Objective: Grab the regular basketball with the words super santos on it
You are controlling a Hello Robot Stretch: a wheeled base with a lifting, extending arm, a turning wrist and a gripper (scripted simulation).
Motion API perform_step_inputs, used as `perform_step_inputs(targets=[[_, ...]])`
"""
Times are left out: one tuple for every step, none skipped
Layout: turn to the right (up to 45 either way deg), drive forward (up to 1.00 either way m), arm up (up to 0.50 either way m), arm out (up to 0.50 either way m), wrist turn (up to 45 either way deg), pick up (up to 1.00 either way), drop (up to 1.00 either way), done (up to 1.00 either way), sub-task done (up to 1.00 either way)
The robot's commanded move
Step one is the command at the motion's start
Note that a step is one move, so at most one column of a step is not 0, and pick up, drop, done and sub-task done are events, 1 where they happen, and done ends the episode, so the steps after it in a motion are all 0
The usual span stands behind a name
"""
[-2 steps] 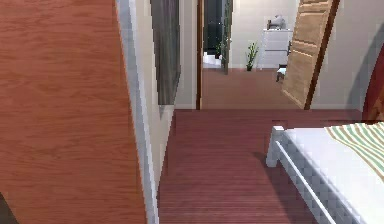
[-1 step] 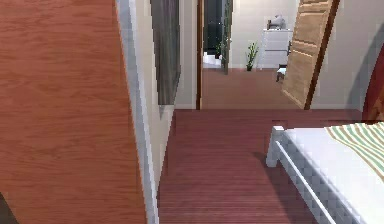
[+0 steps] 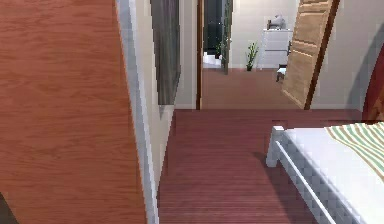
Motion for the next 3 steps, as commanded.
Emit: perform_step_inputs(targets=[[0.0,0.0,0.0,0.0,45.0,0.0,0.0,0.0,0.0],[0.0,0.0,0.0,0.0,45.0,0.0,0.0,0.0,0.0],[0.0,0.0,0.0,0.0,45.0,0.0,0.0,0.0,0.0]])
